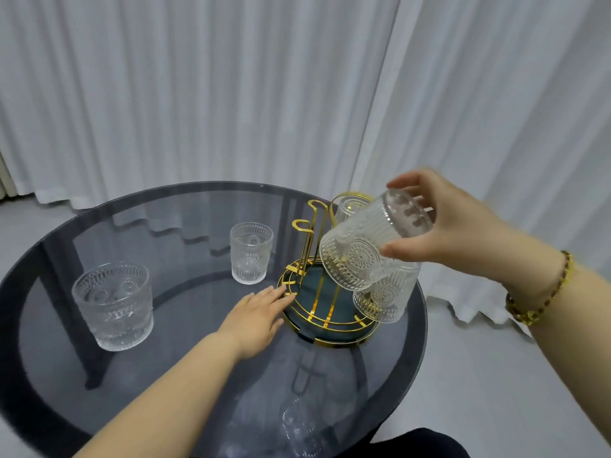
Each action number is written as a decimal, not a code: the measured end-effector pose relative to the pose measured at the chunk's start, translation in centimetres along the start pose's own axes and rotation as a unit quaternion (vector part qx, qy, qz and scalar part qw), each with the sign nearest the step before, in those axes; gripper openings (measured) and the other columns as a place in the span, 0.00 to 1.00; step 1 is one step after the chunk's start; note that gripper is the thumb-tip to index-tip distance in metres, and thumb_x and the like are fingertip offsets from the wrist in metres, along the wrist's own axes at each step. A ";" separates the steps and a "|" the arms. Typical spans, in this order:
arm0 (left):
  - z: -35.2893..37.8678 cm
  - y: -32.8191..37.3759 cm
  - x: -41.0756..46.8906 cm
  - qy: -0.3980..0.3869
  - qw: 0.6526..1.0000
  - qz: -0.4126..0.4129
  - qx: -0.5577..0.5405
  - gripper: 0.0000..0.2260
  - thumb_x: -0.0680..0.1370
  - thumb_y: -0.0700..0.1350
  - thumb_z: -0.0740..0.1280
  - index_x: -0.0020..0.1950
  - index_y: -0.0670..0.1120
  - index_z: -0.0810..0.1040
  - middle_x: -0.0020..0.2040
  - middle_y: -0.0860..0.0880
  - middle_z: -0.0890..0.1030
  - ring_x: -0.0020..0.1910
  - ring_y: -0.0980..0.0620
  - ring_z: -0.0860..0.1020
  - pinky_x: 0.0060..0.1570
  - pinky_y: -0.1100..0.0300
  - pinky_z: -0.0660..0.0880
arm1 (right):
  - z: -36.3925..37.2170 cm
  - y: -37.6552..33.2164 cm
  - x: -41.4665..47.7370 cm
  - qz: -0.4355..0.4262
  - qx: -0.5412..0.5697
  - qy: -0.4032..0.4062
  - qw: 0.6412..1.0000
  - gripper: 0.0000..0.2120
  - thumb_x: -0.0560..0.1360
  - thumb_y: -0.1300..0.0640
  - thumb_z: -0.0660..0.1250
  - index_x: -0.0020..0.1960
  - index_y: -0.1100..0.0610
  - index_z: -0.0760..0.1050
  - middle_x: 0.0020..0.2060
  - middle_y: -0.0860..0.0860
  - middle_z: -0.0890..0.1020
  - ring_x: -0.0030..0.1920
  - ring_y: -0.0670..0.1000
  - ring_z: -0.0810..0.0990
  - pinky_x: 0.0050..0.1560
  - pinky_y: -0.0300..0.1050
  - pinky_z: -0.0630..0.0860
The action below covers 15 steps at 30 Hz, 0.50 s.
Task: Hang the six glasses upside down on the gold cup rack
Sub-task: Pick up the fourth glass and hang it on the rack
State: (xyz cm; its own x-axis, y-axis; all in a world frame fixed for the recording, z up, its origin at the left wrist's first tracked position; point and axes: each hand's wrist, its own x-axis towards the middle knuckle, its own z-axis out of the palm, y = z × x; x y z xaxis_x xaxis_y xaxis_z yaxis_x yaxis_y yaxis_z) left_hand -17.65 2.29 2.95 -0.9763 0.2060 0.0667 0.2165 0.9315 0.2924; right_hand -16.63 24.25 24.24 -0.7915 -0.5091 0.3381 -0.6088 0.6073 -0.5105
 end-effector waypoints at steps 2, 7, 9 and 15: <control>0.1 -0.3 0.3 -0.004 1.000 0.005 -0.002 0.21 0.80 0.44 0.52 0.72 0.53 0.52 0.76 0.51 0.51 0.74 0.51 0.50 0.72 0.53 0.50 | 0.6 0.0 0.9 -0.008 -0.015 -0.011 1.000 0.30 0.53 0.49 0.72 0.53 0.45 0.65 0.43 0.33 0.69 0.43 0.32 0.71 0.38 0.16 0.64; 0.4 -0.8 0.5 0.009 1.000 0.012 -0.023 0.21 0.80 0.42 0.52 0.72 0.54 0.54 0.76 0.52 0.52 0.74 0.52 0.52 0.72 0.55 0.50 | 2.4 0.7 3.1 -0.010 -0.052 -0.028 0.998 0.32 0.61 0.55 0.73 0.62 0.51 0.65 0.52 0.42 0.70 0.52 0.41 0.69 0.42 0.22 0.65; 0.5 -0.9 0.4 0.013 0.999 0.013 -0.030 0.21 0.80 0.42 0.53 0.72 0.54 0.54 0.76 0.53 0.52 0.74 0.53 0.53 0.72 0.55 0.50 | 3.1 1.0 3.6 -0.003 -0.059 -0.041 0.997 0.32 0.62 0.55 0.73 0.63 0.52 0.65 0.54 0.45 0.72 0.54 0.43 0.69 0.46 0.28 0.64; 0.6 -1.1 0.5 0.013 0.999 0.016 -0.037 0.22 0.79 0.41 0.53 0.71 0.55 0.54 0.76 0.53 0.52 0.73 0.53 0.56 0.72 0.53 0.52 | 5.3 2.3 4.5 0.008 -0.092 -0.085 0.992 0.35 0.63 0.55 0.73 0.66 0.56 0.62 0.66 0.52 0.69 0.65 0.51 0.68 0.61 0.42 0.65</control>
State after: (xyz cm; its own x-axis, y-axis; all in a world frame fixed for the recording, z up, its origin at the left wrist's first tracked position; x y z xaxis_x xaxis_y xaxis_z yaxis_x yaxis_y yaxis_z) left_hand -18.33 1.58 2.12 -0.9689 0.2258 0.1015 0.2474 0.8997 0.3597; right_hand -21.27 20.12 20.35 -0.7897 -0.5849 0.1849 -0.6085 0.7089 -0.3566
